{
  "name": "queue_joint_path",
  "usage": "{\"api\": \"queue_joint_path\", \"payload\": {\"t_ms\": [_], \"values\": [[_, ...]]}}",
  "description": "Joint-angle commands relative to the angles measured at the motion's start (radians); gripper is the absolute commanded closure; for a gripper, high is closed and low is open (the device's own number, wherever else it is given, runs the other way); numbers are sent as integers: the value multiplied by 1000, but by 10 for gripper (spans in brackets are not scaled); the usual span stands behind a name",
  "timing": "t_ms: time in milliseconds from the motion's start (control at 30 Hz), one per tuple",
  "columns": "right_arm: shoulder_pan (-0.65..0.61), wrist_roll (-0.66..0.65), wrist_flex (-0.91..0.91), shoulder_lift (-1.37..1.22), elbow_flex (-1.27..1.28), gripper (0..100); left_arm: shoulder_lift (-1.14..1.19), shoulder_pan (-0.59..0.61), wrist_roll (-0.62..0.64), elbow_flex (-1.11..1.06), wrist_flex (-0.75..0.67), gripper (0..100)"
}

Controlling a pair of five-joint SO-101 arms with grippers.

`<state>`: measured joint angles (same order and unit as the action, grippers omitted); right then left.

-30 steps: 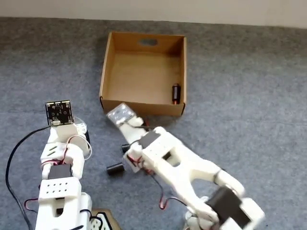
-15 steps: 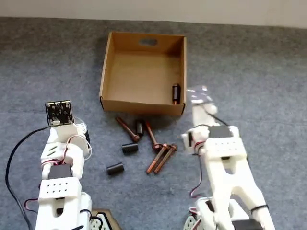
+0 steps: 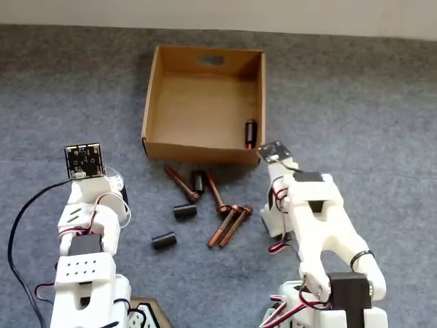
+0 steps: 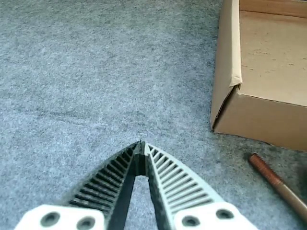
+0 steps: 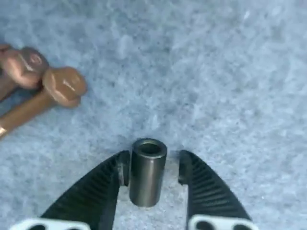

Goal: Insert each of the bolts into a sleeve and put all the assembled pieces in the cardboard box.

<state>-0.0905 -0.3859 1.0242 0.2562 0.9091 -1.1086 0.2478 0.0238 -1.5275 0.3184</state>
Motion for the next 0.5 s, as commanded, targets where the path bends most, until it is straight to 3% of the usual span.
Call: {"api": "queue_joint_path", "payload": {"t_ms": [0,267,433,467], "values": [[18,-28,7,-2,-31,815,-13,7,-3,4,-20,986],[18,-104,13,-5,-22,820,-13,7,-3,4,-20,986],[18,-143,-22,-4,-18,998,-13,7,-3,4,-20,986],[18,-141,-15,-2,-19,990,-13,7,-3,4,-20,986]]}}
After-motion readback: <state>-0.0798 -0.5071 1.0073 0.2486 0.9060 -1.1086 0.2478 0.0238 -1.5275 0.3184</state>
